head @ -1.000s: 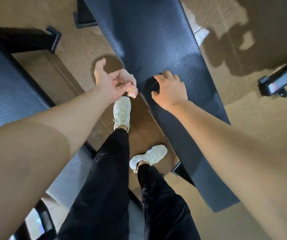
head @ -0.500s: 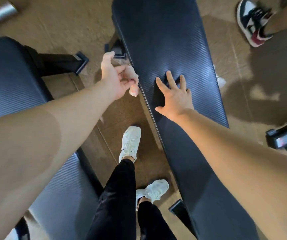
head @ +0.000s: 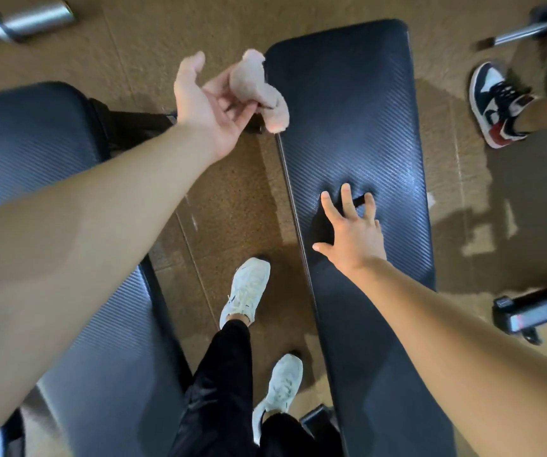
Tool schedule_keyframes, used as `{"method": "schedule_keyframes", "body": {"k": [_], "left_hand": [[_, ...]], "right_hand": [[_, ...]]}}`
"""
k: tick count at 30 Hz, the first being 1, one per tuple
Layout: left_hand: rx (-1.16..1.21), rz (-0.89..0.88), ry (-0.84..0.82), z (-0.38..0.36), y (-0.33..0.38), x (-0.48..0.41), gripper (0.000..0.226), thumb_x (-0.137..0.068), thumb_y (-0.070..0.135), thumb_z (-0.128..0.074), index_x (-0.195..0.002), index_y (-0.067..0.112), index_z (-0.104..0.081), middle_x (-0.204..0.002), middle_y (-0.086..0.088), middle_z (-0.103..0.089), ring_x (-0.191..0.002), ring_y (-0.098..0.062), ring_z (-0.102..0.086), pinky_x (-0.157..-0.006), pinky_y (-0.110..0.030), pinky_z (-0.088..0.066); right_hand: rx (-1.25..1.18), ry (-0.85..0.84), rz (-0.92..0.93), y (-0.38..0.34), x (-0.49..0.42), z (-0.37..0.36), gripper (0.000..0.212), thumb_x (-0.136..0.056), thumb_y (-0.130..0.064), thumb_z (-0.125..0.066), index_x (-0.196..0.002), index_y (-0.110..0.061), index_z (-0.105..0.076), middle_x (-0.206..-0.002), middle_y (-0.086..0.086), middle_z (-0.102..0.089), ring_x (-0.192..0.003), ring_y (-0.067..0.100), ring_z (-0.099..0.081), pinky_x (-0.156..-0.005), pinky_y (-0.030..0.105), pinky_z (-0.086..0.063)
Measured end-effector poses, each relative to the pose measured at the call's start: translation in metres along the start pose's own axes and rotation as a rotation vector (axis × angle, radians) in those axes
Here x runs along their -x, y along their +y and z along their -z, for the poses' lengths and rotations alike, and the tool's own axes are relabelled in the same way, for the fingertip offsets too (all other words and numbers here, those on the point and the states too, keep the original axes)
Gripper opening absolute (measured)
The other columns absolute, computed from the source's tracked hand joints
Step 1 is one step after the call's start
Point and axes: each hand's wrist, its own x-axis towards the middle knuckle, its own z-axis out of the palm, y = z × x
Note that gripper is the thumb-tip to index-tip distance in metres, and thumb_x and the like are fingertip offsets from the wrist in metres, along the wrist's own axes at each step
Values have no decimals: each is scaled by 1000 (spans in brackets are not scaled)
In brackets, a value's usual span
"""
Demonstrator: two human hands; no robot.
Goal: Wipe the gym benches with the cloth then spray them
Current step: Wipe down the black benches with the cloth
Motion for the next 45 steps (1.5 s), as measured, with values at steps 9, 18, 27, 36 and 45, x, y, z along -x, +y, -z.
{"method": "schedule_keyframes", "body": {"k": [9, 18, 27, 36, 45], "left_hand": [[34, 92, 260, 115, -57, 108, 37, -97, 20, -65, -132, 7, -63, -128, -16, -66, -109, -25, -71, -79, -32, -62], [-197, -125, 208, 133, -85, 268, 14, -97, 7, -65, -111, 5, -67, -101, -13, -73, -88, -19, -74, -72, -29, -59], [-245, -440, 273, 168, -120, 430, 34, -80, -6, -79, -110, 5, -67, -86, -8, -75, -78, -25, -71, -83, -39, -59], [-285, -613, 442, 221, -145, 560, 14, -90, 9, -77, -89, 3, -64, -77, -7, -70, -73, -22, -67, -72, -30, -56], [-203, -729, 740, 312, -220, 679, 16, -89, 14, -79, -82, 20, -67, -82, 1, -73, -77, -14, -66, -81, -40, -57]], "right_hand": [[62, -220, -66, -18, -6, 43, 100, -85, -58, -71, -161, -32, -10, -169, 11, -2, -148, 50, -16, -106, 65, -42], [-724, -203, 383, -108, 113, 106, 60, -92, -29, -74, -147, -24, -51, -142, 2, -58, -121, 18, -59, -102, 33, -48], [-561, -284, 799, -157, 242, 106, 44, -98, -11, -63, -141, -23, -59, -127, -6, -69, -114, 6, -64, -101, 23, -51], [-209, -283, 1030, -223, 354, 102, 31, -90, -19, -76, -76, -38, -55, -88, -13, -59, -78, -3, -59, -70, 6, -40], [13, -304, 1226, -282, 487, 52, 21, -87, -20, -76, -71, -19, -61, -84, -3, -69, -77, 7, -60, -62, 12, -40]]}}
